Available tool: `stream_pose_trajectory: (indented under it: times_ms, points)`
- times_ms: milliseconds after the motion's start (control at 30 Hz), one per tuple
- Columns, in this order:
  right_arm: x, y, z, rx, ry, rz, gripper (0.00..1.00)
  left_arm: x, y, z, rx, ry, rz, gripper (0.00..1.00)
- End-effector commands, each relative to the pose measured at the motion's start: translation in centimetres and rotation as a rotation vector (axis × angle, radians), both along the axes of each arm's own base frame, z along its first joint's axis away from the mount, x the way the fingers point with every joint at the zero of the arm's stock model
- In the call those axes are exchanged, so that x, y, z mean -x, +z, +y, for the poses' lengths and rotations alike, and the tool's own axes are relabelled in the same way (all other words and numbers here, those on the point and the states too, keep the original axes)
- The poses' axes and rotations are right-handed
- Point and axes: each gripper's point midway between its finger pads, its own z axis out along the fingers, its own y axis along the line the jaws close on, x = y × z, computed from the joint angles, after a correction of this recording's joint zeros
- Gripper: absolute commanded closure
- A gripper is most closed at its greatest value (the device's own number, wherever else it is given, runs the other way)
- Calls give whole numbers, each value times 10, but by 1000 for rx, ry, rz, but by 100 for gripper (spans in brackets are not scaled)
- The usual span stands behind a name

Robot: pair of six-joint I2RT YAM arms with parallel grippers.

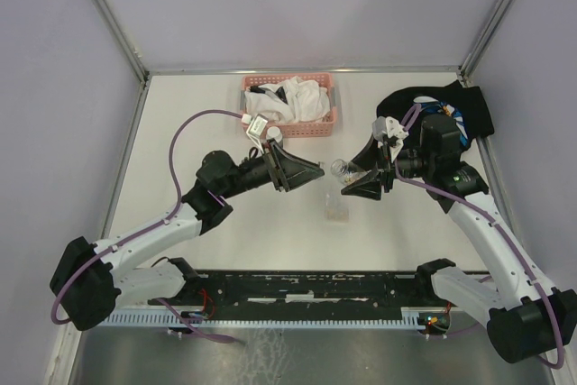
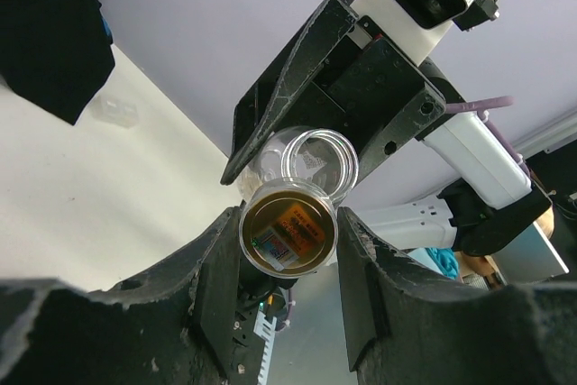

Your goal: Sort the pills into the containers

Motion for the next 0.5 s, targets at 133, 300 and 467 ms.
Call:
stream_pose_trajectory:
  times_ms: [133, 300, 467]
  points:
    - [-1, 22, 0, -23, 5, -82, 92, -6, 23, -3, 16, 31, -80, 79]
    - [-1, 21, 0, -22, 6, -77, 92, -6, 22, 1, 8, 49, -80, 79]
    - [-2, 20, 0, -20, 2, -80, 92, -6, 21, 2, 4, 59, -79, 79]
